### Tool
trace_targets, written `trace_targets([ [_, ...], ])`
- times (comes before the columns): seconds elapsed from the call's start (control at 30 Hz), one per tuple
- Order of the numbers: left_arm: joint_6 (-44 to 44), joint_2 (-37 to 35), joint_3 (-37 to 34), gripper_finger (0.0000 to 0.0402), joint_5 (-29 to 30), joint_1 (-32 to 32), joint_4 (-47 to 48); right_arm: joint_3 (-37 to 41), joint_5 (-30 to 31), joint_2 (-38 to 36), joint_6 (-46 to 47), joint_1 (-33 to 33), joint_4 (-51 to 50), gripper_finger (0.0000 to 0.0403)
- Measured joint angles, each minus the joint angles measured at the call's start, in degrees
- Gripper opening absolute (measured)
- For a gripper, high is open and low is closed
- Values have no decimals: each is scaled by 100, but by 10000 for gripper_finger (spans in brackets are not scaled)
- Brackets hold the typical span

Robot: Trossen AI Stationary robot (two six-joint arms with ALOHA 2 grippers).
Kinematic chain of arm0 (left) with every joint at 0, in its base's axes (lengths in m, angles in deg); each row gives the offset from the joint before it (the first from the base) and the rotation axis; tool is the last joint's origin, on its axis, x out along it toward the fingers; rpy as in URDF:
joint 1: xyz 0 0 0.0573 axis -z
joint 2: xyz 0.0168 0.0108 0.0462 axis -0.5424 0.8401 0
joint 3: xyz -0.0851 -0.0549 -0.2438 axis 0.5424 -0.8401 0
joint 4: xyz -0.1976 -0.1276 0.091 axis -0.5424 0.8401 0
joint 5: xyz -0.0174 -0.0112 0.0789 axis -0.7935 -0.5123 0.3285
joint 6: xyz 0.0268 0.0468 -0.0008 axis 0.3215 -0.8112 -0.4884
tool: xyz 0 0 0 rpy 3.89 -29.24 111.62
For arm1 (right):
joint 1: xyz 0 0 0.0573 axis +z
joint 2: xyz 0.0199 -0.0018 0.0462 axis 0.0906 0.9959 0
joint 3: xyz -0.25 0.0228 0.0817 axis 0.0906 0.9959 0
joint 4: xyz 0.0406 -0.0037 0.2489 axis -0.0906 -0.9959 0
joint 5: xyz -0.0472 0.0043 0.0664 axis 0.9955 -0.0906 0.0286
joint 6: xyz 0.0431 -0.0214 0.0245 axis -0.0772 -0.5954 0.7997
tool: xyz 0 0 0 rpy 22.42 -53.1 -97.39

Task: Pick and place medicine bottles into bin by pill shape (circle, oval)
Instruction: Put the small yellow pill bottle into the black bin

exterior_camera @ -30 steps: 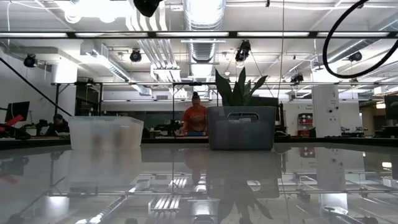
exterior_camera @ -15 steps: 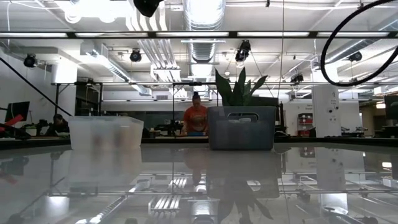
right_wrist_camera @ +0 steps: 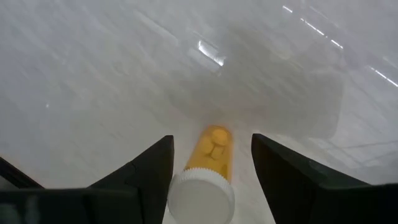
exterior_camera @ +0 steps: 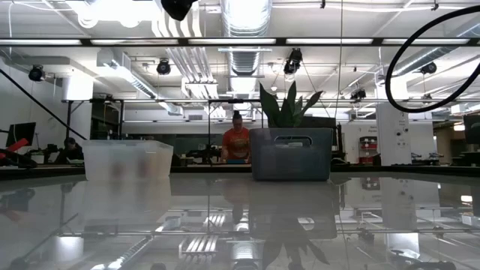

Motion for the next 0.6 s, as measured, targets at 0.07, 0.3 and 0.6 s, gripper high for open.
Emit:
trace_targets([
  [0.07,0,0,0,173,0,0,0,0,0,0,21,-16,0,205],
  [0.3,-2,-2,0,173,9,0,-2,0,5,0,39,-18,0,205],
  [0.6,2,-29,0,173,382,-2,-7,0,118,-2,-69,-18,-40,120],
])
